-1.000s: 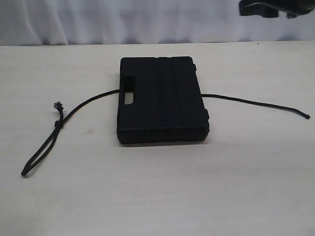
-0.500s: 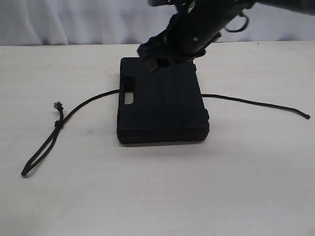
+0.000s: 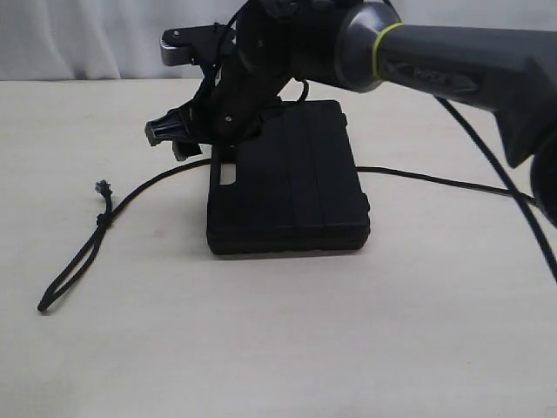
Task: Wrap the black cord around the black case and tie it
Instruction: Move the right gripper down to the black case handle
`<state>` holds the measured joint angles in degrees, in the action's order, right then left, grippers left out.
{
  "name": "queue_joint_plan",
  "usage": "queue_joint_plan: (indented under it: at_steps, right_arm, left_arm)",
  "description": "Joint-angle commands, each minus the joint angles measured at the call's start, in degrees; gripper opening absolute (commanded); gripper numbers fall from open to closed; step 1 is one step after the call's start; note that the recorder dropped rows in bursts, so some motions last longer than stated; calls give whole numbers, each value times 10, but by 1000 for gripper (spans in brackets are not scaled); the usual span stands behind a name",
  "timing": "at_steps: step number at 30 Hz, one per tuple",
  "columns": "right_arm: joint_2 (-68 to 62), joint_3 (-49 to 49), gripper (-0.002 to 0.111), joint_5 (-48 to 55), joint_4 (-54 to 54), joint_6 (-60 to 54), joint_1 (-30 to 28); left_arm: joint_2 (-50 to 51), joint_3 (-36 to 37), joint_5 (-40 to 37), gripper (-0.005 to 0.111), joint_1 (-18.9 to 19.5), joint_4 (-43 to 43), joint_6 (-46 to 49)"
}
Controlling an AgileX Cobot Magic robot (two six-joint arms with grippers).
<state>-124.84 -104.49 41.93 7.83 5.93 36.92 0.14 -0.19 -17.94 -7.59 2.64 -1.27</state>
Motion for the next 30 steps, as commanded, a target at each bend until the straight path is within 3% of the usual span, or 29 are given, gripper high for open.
queue_joint_plan:
  at_steps: [1,8,16,30]
  right_arm:
    - [-34,-29,61,-13,-65,49,4]
    - [-92,-77,58,-25,-105,56,29]
    - [-125,-144,58,45,-231,145,32]
    - [-160,-145,58,14,-212,148,32]
  left_arm:
    - [-1,2,5,0,-5,-1,0]
    - [-1,2,5,0,-5,-1,0]
    - [-1,2,5,0,-5,-2,0]
    - [-1,2,5,0,-5,-2,0]
